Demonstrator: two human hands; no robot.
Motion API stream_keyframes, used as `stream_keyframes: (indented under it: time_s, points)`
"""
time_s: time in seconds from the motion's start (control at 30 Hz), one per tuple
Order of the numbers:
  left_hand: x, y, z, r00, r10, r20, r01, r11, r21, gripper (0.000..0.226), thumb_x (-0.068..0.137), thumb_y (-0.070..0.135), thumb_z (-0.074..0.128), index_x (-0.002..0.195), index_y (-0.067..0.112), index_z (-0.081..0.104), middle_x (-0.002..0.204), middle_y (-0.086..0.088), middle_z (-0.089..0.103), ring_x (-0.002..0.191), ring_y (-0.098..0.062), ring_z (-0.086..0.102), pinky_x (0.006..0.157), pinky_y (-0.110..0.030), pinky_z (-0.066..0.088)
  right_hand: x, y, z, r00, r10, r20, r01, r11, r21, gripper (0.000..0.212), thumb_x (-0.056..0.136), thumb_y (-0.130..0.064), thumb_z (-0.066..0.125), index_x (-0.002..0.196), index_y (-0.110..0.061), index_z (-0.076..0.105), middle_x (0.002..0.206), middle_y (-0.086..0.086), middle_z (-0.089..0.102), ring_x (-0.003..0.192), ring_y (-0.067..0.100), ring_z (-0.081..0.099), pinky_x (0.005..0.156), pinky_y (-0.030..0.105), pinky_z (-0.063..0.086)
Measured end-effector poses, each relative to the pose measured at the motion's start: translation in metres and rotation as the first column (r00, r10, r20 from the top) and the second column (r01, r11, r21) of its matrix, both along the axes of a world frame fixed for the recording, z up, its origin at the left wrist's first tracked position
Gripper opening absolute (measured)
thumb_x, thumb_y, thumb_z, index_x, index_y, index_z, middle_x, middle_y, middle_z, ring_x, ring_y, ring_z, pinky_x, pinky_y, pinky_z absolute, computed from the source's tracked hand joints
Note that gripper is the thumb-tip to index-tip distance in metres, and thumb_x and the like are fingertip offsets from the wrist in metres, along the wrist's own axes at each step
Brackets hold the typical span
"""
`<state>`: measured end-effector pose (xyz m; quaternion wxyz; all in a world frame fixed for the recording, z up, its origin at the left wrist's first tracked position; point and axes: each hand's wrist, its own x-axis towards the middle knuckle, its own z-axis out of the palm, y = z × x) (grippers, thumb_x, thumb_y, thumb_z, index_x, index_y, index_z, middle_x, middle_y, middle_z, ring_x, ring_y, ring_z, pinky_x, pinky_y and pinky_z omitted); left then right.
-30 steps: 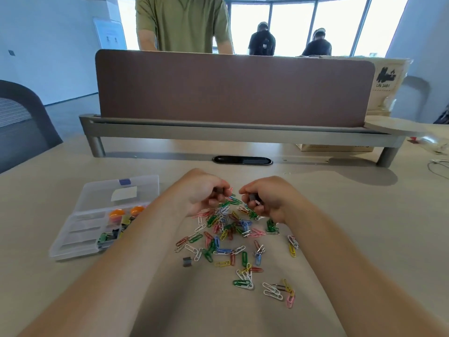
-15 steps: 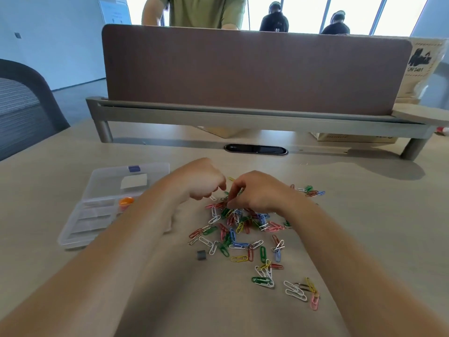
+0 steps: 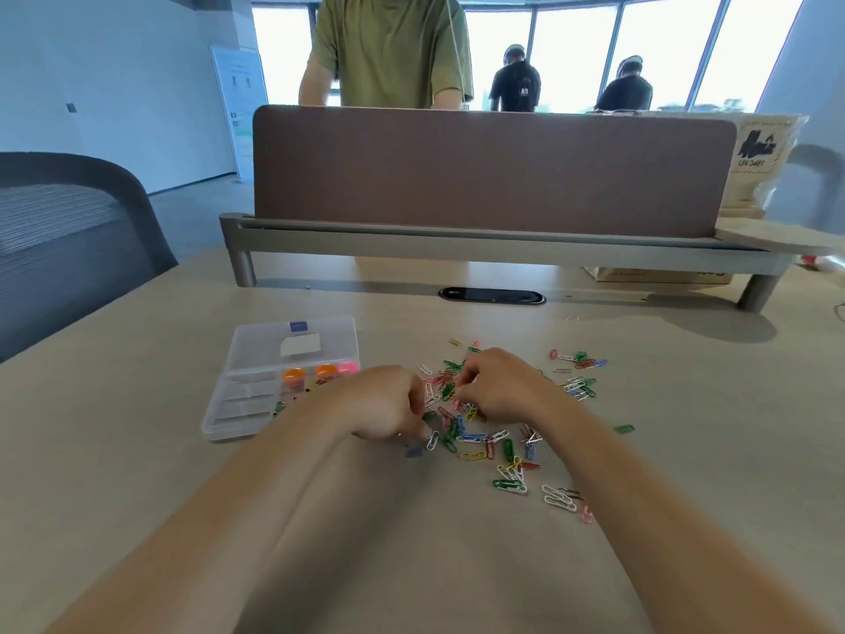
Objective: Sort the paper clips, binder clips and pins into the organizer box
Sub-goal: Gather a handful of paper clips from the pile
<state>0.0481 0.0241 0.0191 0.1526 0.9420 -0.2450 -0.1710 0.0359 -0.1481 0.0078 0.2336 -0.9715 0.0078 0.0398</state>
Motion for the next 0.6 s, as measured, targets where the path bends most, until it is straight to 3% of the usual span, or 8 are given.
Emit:
stream_keyframes:
  time_s: [0.1,0.17,0.23,0.3,0.37,0.47,0.6]
  points:
    - [-0.013,0.004,-0.004,1.000,-0.002,-0.010,0.002,1.000,0.000,0.032,0.079,0.039,0.075,0.100,0.018,0.062,0.102,-0.004,0.063,0.086,-0.019,0.058,0.065,-0.027,0.043,-0.015,0.001,-0.001,0.999,-0.040,0.006,0.040,0.999,0.006,0.017,0.094,-0.016,0.060,0.093,-0.008,0.074,0.097,0.002,0.072,0.071,0.010,0.059,0.058,0.022,0.044]
    - [-0.019,0.005,-0.007,1.000,-0.017,0.008,0.017,1.000,0.001,0.030,0.079,0.037,0.075,0.098,0.019,0.061,0.097,-0.002,0.061,0.084,-0.018,0.056,0.061,-0.026,0.040,-0.021,0.001,-0.003,0.998,-0.066,0.003,0.066,0.997,0.025,0.019,0.093,-0.019,0.062,0.093,-0.005,0.074,0.096,0.005,0.074,0.078,0.016,0.065,0.063,0.027,0.046]
    - [-0.021,0.006,-0.008,0.999,-0.026,0.027,0.026,1.000,0.000,0.024,0.081,0.034,0.074,0.096,0.019,0.061,0.092,0.000,0.059,0.080,-0.016,0.054,0.057,-0.025,0.037,-0.026,0.002,-0.005,0.996,-0.087,0.001,0.087,0.996,0.038,0.026,0.092,-0.021,0.061,0.099,0.001,0.072,0.101,0.015,0.073,0.091,0.028,0.068,0.057,0.027,0.044]
    - [-0.021,0.006,-0.010,0.999,-0.028,0.031,0.028,1.000,-0.011,0.018,0.083,0.031,0.072,0.094,0.020,0.062,0.089,0.001,0.060,0.077,-0.014,0.054,0.056,-0.024,0.036,-0.028,0.002,-0.007,0.996,-0.087,0.002,0.087,0.996,0.033,0.029,0.091,-0.022,0.060,0.103,0.003,0.070,0.104,0.017,0.072,0.085,0.027,0.070,0.052,0.025,0.041]
    - [-0.021,0.004,-0.010,0.999,-0.029,0.039,0.030,0.999,-0.022,0.015,0.085,0.030,0.070,0.093,0.019,0.063,0.092,0.000,0.062,0.078,-0.015,0.055,0.057,-0.024,0.037,-0.029,0.001,-0.007,0.996,-0.086,0.012,0.086,0.996,0.027,0.029,0.091,-0.022,0.059,0.103,0.003,0.069,0.104,0.017,0.072,0.075,0.022,0.067,0.055,0.027,0.046]
    - [-0.019,-0.003,-0.009,0.998,-0.015,0.064,0.020,0.997,-0.078,0.020,0.089,0.031,0.065,0.098,0.013,0.067,0.098,-0.007,0.066,0.083,-0.019,0.058,0.063,-0.027,0.041,-0.025,-0.003,-0.007,0.993,-0.108,0.037,0.108,0.994,0.020,0.024,0.090,-0.014,0.057,0.097,0.006,0.069,0.103,0.021,0.070,0.091,0.034,0.067,0.072,0.041,0.054]
    - [-0.010,-0.013,0.000,0.995,0.039,0.095,-0.019,0.979,-0.204,0.028,0.098,0.030,0.052,0.103,0.006,0.065,0.100,-0.014,0.067,0.087,-0.027,0.061,0.074,-0.035,0.046,-0.018,-0.016,-0.003,0.989,-0.129,0.067,0.131,0.991,-0.024,0.018,0.094,-0.013,0.056,0.088,-0.008,0.073,0.097,0.006,0.071,0.087,0.019,0.065,0.071,0.030,0.050]
